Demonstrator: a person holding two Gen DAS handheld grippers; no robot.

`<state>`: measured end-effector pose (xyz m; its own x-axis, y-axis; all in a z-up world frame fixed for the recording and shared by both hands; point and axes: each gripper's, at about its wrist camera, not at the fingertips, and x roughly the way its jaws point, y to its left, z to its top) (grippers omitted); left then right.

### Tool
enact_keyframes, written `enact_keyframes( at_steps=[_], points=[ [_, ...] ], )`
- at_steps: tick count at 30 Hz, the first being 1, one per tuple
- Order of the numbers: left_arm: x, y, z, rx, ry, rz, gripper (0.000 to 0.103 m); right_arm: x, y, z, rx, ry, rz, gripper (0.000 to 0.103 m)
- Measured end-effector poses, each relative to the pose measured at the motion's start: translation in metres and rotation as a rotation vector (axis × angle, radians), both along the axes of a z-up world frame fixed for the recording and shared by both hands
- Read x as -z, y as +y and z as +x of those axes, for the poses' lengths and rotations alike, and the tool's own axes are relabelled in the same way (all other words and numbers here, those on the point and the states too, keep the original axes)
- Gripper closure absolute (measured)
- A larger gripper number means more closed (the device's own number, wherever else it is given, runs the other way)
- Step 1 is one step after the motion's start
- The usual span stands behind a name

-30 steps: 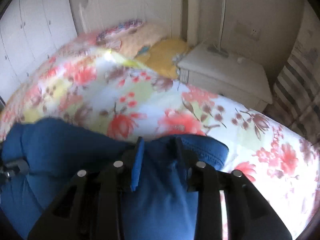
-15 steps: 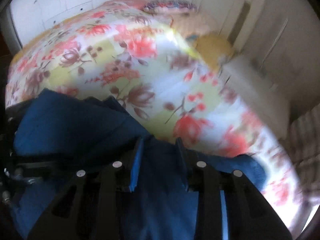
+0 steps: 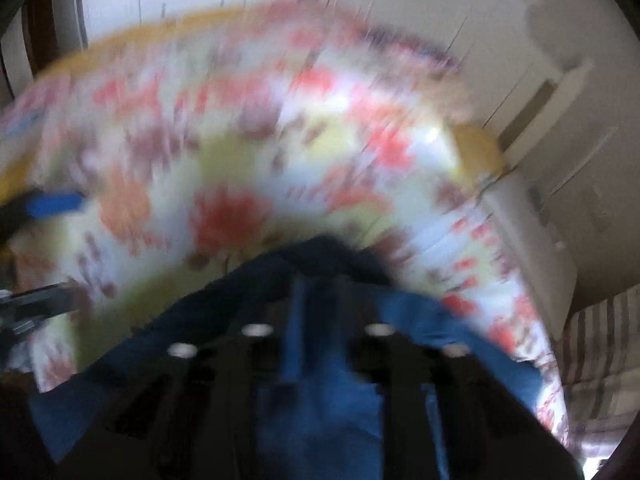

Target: Fold large clothes

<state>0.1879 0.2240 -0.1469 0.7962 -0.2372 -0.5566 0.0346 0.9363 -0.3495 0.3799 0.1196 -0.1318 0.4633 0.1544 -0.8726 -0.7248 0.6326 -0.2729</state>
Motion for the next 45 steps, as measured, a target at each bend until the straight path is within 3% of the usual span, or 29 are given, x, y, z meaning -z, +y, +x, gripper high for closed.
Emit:
enact_keyframes(
  at_steps=[1,3,7,8,10,11,12,14,16,19,22,25,27,29,34,39,42,45],
  points=[
    [-0.001,-0.003,-0.004,0.011,-0.002,0.007,0.004,0.017,0.01,0.0,-0.008,-0.018,-0.077,0.1],
    [-0.004,-0.011,-0.011,0.041,-0.007,0.015,0.004,0.026,0.02,-0.002,-0.014,-0.041,-0.137,0.101],
    [-0.018,-0.039,-0.03,0.123,-0.043,0.027,0.004,0.017,0.017,-0.01,-0.017,-0.087,-0.133,0.101],
    [-0.022,-0.046,-0.035,0.144,-0.054,0.033,0.004,0.004,0.009,-0.015,-0.002,-0.09,-0.087,0.099],
    [-0.029,-0.058,-0.041,0.173,-0.064,0.048,0.004,-0.035,-0.013,-0.037,0.012,-0.102,0.078,0.082],
    [-0.033,-0.065,-0.044,0.193,-0.074,0.053,0.004,-0.058,-0.028,-0.054,0.01,-0.135,0.159,0.063],
    [-0.037,-0.071,-0.047,0.212,-0.088,0.056,0.004,-0.076,-0.044,-0.072,0.015,-0.174,0.218,0.051],
    [-0.046,-0.085,-0.05,0.242,-0.115,0.062,0.004,-0.106,-0.085,-0.115,0.058,-0.259,0.312,0.05],
    [-0.052,-0.101,-0.048,0.269,-0.137,0.087,0.004,-0.115,-0.124,-0.155,0.109,-0.324,0.379,0.05],
    [-0.048,-0.127,-0.034,0.268,-0.11,0.171,0.004,-0.1,-0.171,-0.206,0.217,-0.353,0.449,0.05],
    [-0.024,-0.137,-0.02,0.243,-0.034,0.232,0.004,-0.058,-0.193,-0.234,0.302,-0.329,0.483,0.05],
    [-0.003,-0.13,-0.015,0.25,0.01,0.164,0.004,-0.005,-0.192,-0.24,0.355,-0.25,0.461,0.05],
    [0.001,-0.129,-0.016,0.247,0.018,0.173,0.004,0.011,-0.196,-0.245,0.365,-0.276,0.528,0.048],
    [0.001,-0.13,-0.019,0.24,0.015,0.193,0.004,0.012,-0.201,-0.243,0.375,-0.251,0.556,0.048],
    [0.0,-0.132,-0.024,0.219,0.012,0.205,0.004,0.008,-0.196,-0.243,0.389,-0.248,0.517,0.048],
    [-0.002,-0.133,-0.029,0.212,0.001,0.217,0.004,-0.006,-0.194,-0.257,0.438,-0.33,0.528,0.048],
    [0.0,-0.133,-0.03,0.216,-0.002,0.222,0.004,0.007,-0.189,-0.254,0.461,-0.277,0.502,0.044],
    [0.001,-0.133,-0.031,0.218,-0.008,0.223,0.004,0.011,-0.187,-0.255,0.469,-0.292,0.474,0.043]
  ],
)
